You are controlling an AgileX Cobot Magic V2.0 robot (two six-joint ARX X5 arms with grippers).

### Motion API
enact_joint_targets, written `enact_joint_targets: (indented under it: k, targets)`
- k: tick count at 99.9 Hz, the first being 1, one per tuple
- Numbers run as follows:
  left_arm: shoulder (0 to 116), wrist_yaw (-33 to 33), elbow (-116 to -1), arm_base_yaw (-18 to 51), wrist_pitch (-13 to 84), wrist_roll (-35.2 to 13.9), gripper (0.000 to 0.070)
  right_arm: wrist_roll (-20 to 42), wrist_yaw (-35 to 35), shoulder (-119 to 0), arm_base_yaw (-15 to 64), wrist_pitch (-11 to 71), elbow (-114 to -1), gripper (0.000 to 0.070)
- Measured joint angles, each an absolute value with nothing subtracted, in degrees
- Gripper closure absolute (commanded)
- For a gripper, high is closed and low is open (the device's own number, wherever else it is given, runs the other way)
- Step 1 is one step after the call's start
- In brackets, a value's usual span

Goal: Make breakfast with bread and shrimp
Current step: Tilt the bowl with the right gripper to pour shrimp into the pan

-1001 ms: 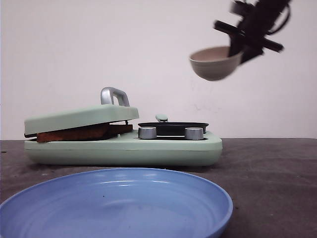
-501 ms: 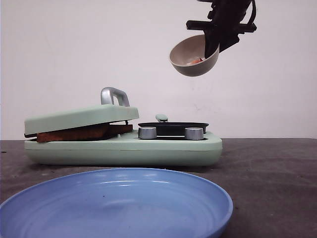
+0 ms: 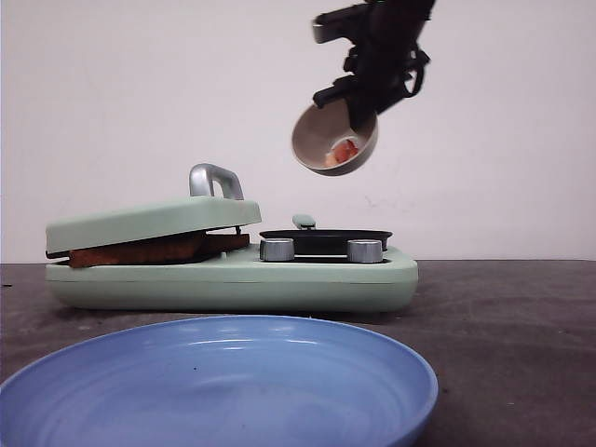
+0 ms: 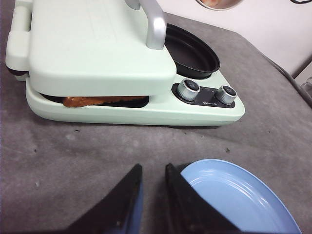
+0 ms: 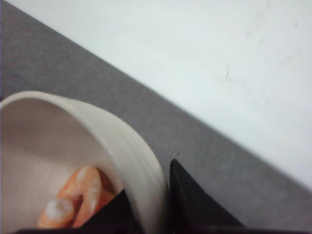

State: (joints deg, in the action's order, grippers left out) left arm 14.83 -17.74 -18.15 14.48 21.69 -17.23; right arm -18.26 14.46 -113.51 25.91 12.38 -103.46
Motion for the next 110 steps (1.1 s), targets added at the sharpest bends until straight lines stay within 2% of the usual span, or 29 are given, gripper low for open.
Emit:
enact_joint_targets:
  k: [44,68,110]
  targets:
    - [14.83,-17.74,-18.15,14.48,21.76,-16.47,0.07,-37.54,27.53,-113.51,30.2,4.86,-103.46,0.07]
    - [14.83,-17.74,-18.15,14.48,21.85,-16.03,0.07,-43.07,31.7,-113.51,29.71,2.26,-103.46,0.07]
    - [14.83,-17.74,-18.15,14.48,21.85,-16.03,0.07,-46.7,34.22,-113.51,32.1,2.04,-103.44,0.07]
